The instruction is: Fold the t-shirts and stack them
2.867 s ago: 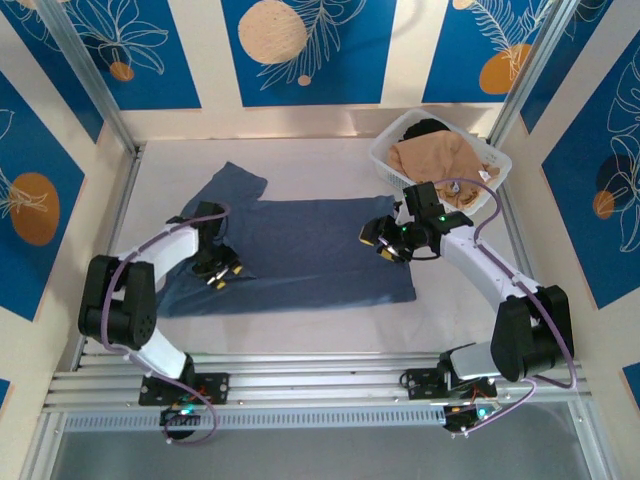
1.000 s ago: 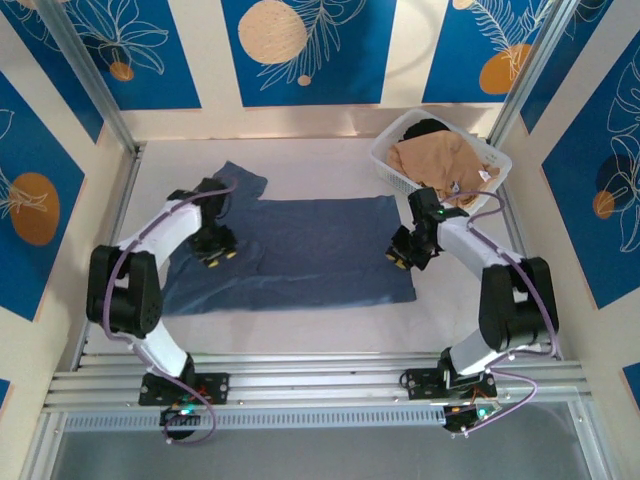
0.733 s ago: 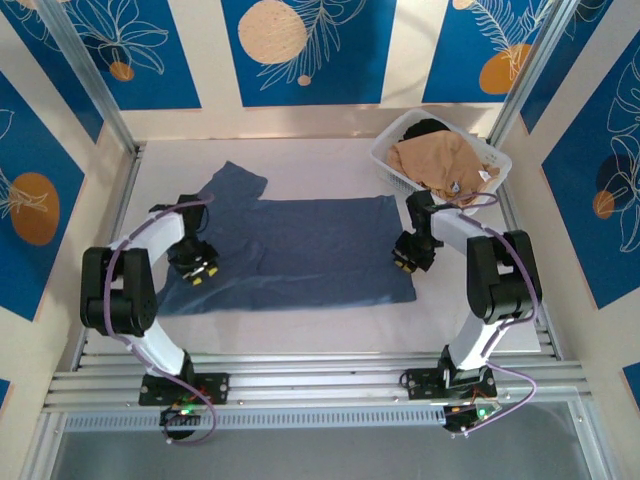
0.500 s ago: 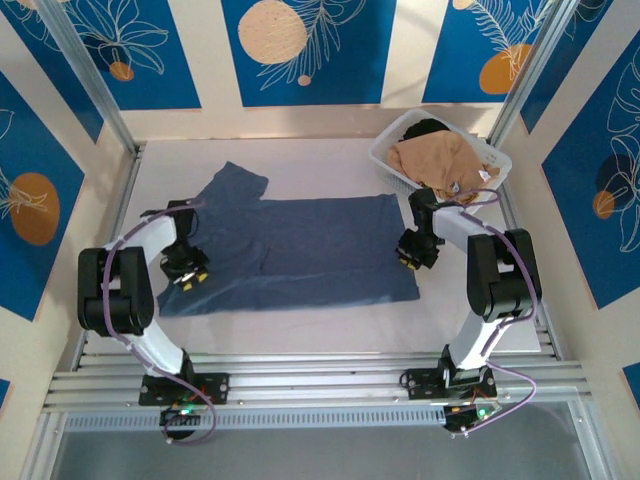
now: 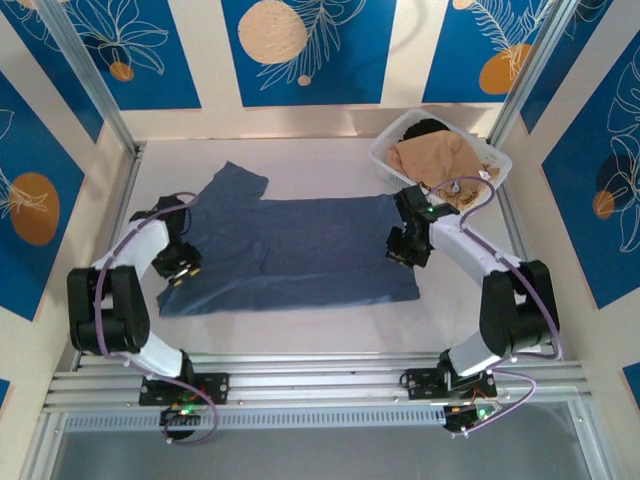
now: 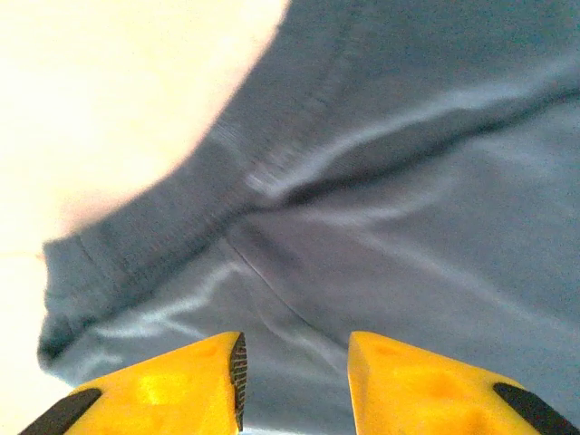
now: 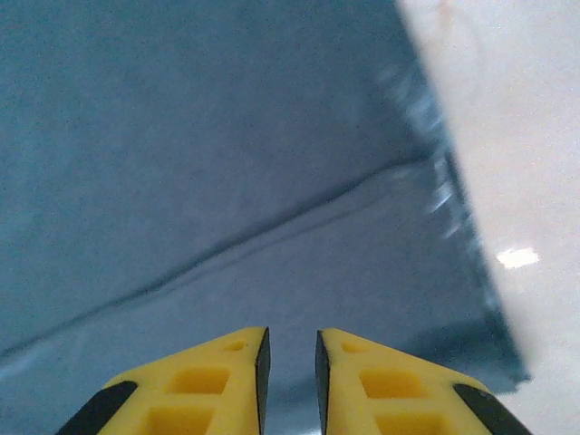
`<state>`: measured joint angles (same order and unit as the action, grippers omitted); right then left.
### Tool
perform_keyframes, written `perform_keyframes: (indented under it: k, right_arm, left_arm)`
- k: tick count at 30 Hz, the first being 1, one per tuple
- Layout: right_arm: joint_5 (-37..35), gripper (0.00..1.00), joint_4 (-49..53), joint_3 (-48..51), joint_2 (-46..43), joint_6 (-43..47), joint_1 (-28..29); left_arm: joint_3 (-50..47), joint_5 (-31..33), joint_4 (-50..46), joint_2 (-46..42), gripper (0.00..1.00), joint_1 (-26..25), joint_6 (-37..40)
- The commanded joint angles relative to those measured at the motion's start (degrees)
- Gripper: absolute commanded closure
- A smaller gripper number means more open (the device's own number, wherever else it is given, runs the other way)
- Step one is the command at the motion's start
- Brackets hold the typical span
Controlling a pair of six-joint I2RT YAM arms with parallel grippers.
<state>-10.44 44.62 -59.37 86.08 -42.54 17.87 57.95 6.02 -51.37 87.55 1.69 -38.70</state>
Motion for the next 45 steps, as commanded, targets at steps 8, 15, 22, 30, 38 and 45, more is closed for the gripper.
perform_keyframes:
  k: [8,15,22,30,38,45]
  right_arm:
    - [9.3,0.71,2.4,5.0,3.7,-0.9,4.3]
    - [12.0,0.71,4.3,4.4,12.1,0.1,5.1]
    - [14.8,0.71,6.5,4.8,13.6,-0.8,7.7]
    - [14.0,0.7,10.3,2.4,9.3,-2.3,9.6]
    - [7.7,0.59,3.4,-7.9,4.4,1.4,5.4]
    - [8.0,0.6,-7.0,-19.1,13.5,5.9,-0.1]
  left_arm:
    - [-3.2,-9.7,2.2,3.3,0.65,-4.6,-8.9]
    - [-5.3,-2.0,-0.5,6.6,0.66,-4.4,-8.4]
    - [-7.0,3.0,-2.2,4.7,0.67,-2.1,-8.4]
    - [-2.9,6.5,-6.6,3.2,0.64,0.9,-6.7]
    - [17.8,3.3,-6.5,7.0,0.53,-0.1,-5.1]
    - [35.4,-4.4,6.7,22.9,0.54,-1.7,-4.6]
